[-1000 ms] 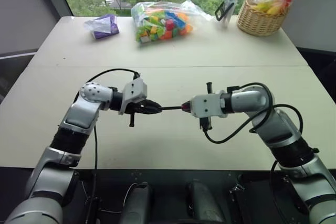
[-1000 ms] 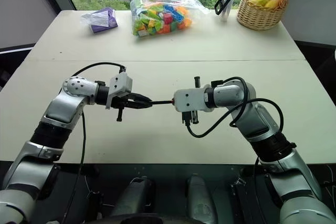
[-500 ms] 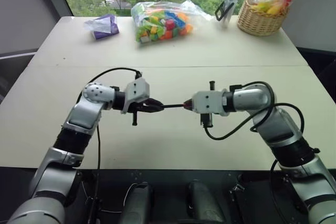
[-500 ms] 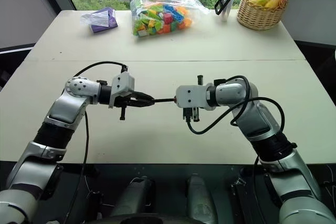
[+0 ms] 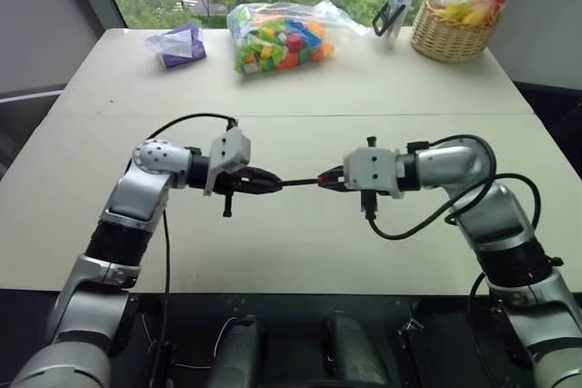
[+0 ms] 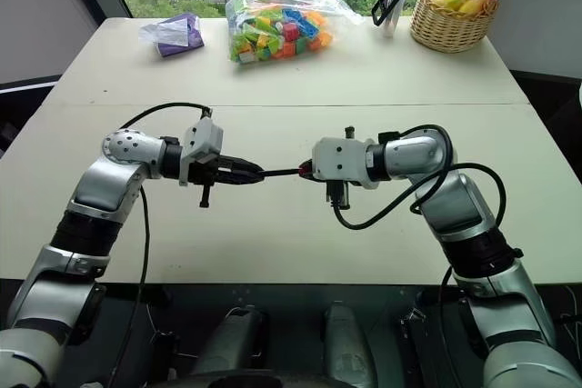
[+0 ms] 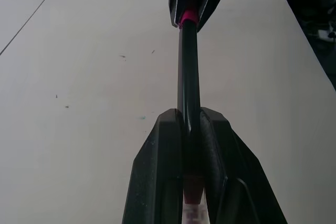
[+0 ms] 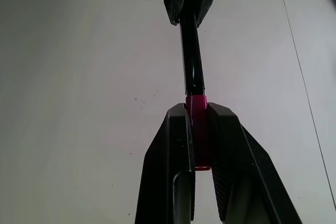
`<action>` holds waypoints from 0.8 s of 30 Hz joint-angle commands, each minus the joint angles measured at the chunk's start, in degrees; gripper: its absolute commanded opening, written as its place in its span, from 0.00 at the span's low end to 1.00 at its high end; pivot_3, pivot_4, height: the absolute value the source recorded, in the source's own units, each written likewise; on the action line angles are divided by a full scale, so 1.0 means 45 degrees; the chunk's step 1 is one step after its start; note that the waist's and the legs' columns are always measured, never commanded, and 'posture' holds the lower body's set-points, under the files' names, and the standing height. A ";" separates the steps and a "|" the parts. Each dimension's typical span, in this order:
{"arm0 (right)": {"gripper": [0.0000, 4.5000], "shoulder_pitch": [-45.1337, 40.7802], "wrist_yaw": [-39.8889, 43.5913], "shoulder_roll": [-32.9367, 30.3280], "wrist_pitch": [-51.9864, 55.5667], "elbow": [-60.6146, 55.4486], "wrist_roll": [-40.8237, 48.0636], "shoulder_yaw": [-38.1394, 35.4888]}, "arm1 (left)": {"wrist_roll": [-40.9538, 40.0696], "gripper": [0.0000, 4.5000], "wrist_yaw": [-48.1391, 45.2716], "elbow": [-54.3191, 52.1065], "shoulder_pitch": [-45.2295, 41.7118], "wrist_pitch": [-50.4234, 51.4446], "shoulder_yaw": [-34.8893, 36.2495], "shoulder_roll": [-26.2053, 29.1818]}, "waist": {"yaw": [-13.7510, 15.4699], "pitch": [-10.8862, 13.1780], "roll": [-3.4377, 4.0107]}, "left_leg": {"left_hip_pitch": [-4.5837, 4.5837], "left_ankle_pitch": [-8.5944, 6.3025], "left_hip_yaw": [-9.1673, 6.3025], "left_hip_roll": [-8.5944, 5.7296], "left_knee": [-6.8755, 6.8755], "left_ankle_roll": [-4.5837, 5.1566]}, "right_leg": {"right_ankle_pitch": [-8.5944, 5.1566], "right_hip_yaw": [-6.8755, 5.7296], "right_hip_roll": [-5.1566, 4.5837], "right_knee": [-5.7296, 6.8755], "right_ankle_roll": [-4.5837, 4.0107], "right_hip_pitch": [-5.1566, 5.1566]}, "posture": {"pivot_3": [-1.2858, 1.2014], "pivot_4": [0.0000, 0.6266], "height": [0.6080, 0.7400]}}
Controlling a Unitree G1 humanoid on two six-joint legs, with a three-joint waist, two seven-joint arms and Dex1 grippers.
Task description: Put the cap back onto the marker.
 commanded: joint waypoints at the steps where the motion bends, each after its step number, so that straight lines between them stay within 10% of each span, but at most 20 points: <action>1: 0.01 -0.0128 0.0672 0.0233 -0.0559 -0.1421 0.0940 0.0835 | -0.0213 0.00 0.0232 -0.0546 -0.0645 -0.0129 -0.0034 -0.0207 | 0.0003 0.0000 0.0000 | 0.0000 0.0000 0.0000 0.0000 0.0000 0.0000 | 0.0000 0.0000 0.0000 0.0000 0.0000 0.0001 | 0.52 0.24 1.00; 19: 0.01 -0.0292 0.0158 0.0186 -0.0970 -0.0562 -0.0192 0.1171 | 0.0065 0.00 0.0800 -0.0947 -0.0199 0.0023 0.0029 -0.0150 | 0.0003 0.0000 0.0000 | -0.0001 0.0000 -0.0001 0.0000 0.0000 0.0000 | 0.0000 0.0000 0.0000 0.0001 0.0000 -0.0001 | 0.52 0.24 1.00; 24: 0.53 -0.0249 0.0073 -0.0159 -0.0977 -0.0120 -0.0212 0.0863 | -0.0032 0.00 0.1084 -0.1265 0.0244 0.0318 0.0202 0.0002 | -0.0016 0.0000 -0.0002 | -0.0003 0.0000 -0.0003 0.0001 0.0000 -0.0001 | 0.0000 0.0003 -0.0001 0.0002 0.0000 -0.0005 | 0.52 0.24 1.00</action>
